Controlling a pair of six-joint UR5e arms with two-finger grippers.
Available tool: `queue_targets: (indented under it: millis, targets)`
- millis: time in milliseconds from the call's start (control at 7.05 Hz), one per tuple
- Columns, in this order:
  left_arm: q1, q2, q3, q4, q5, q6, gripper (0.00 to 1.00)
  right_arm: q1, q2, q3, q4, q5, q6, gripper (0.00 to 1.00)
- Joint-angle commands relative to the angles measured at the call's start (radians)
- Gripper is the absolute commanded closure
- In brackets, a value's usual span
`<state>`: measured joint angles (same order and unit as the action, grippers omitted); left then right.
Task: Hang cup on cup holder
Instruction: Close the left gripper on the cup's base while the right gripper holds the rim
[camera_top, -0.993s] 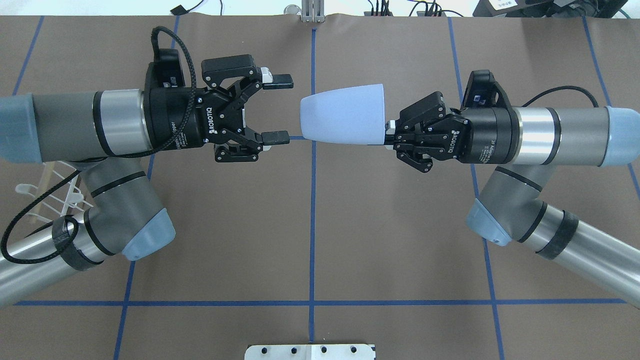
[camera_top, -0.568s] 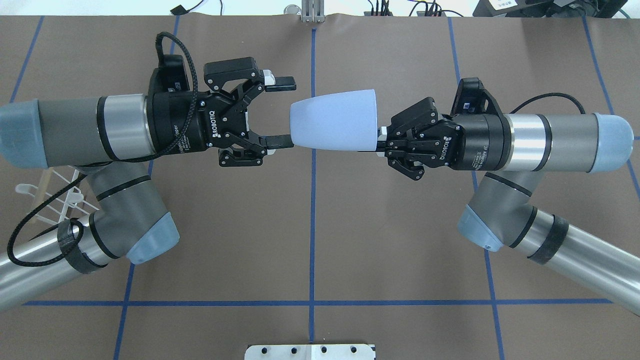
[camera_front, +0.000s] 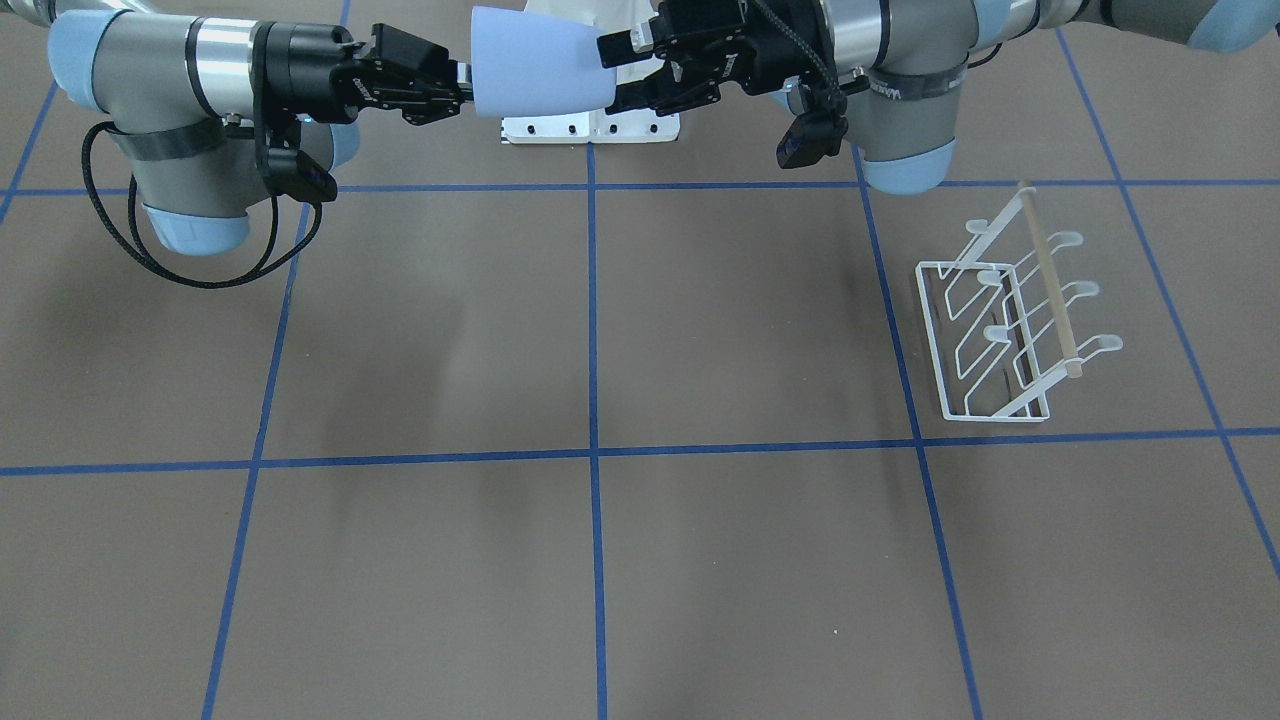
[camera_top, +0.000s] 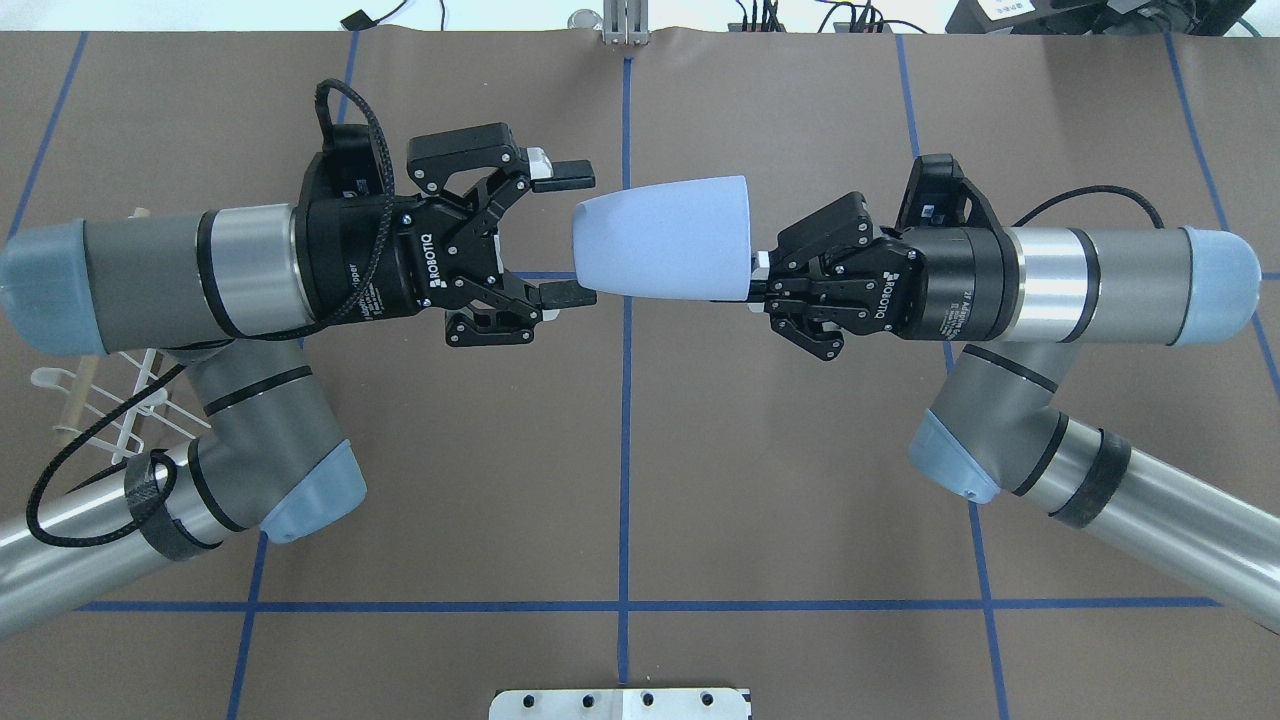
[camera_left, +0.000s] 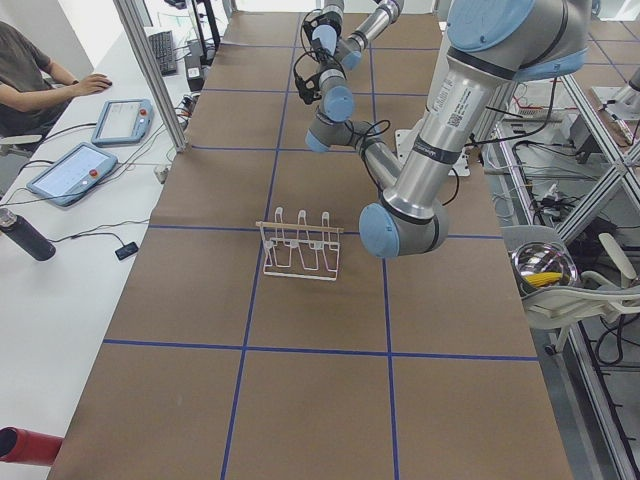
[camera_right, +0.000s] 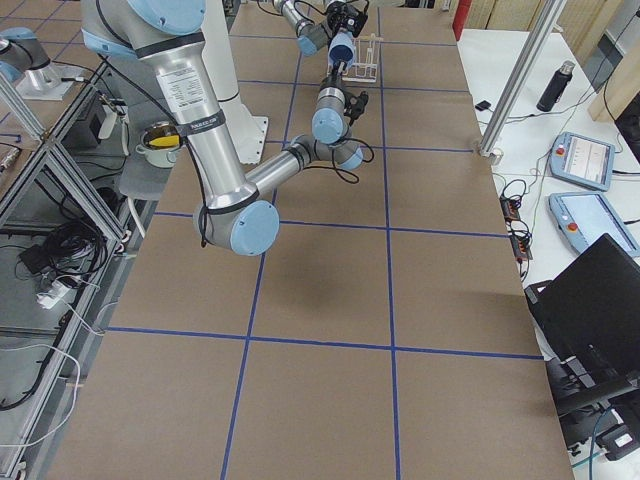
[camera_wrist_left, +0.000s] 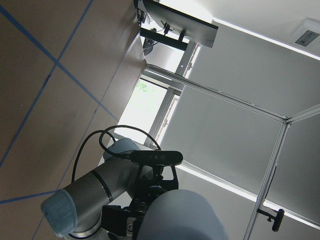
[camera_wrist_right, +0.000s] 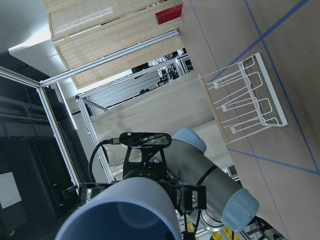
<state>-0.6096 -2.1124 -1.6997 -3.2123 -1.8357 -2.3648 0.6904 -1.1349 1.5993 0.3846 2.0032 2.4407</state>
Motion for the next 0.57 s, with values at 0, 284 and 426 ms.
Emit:
queue_targets:
  millis: [0,284,426]
  targets:
    - [0.036,-0.004,-0.001,-0.037,0.077,-0.001,0.02,-0.011,0.000,-0.010,0.030,-0.012,0.007,1.00]
    - [0.037,-0.009,0.000,-0.037,0.088,-0.001,0.02,-0.017,0.000,-0.012,0.066,-0.012,0.037,1.00]
    - [0.037,-0.011,0.000,-0.037,0.093,-0.001,0.02,-0.018,0.000,-0.012,0.068,-0.012,0.038,1.00]
